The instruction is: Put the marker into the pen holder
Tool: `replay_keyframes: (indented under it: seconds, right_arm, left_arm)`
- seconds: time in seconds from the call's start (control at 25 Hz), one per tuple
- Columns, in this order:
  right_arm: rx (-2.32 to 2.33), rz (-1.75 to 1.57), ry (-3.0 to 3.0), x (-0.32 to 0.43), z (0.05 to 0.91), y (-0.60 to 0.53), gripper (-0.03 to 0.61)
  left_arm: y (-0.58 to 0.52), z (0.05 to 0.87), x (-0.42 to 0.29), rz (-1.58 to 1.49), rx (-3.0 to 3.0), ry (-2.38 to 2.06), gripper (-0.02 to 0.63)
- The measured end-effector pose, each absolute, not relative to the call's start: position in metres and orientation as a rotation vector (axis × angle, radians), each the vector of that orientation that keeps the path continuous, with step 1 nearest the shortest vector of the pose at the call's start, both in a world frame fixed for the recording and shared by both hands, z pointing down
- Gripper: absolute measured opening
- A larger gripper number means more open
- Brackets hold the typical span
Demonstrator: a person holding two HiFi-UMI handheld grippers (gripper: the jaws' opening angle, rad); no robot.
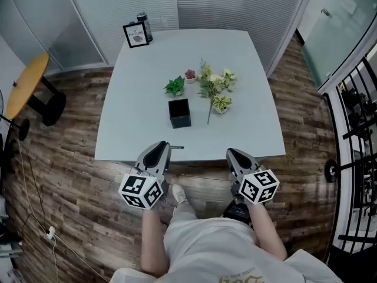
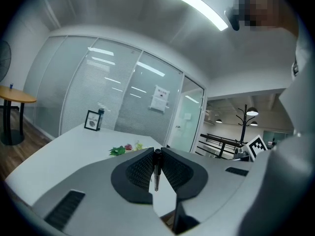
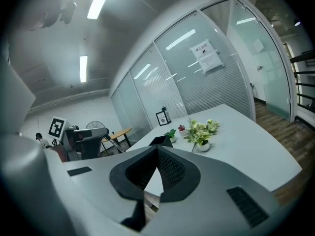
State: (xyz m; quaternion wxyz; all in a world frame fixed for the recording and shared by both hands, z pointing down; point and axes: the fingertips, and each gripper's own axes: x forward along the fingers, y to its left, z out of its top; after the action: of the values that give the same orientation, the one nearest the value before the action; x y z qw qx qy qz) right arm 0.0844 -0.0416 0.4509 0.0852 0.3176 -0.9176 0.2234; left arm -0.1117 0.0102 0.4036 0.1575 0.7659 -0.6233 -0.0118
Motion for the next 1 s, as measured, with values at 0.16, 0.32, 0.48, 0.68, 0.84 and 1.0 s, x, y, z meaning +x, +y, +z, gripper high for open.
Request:
replay_keyframes:
  seconds: [0.16, 0.32, 0.48, 0.68, 0.84, 1.0]
  right_arm:
    - [0.995, 0.681, -2.700, 0.031, 0.456, -0.078, 0.017]
    - [1.060, 0.686, -2.666, -0.008, 0.460, -0.106, 0.017]
    - [1.148, 0.678, -2.628, -0.025, 0.461, -0.128, 0.018]
    - [1.222, 0.695, -2.575, -0.024, 0.466, -0.136, 0.018]
    - [1.267, 0.706, -2.572, -0.022, 0.465, -0.145, 0.018]
    - [1.298, 0.720, -2.568, -0.014, 0.469, -0.156, 0.017]
  left_arm:
    - [-0.036, 0.408, -0.157, -0.028, 2.234, -1.702, 0.048]
    - [-0.072, 0.415, -0.187, 0.001, 2.277, -1.614, 0.048]
    - [-0.102, 0.420, -0.207, 0.011, 2.316, -1.534, 0.048]
    - [-0.126, 0.431, -0.213, 0.023, 2.340, -1.464, 0.048]
    - [-0.145, 0.435, -0.209, 0.039, 2.355, -1.423, 0.048]
    - [-0.162, 0.435, -0.202, 0.064, 2.380, -1.401, 0.048]
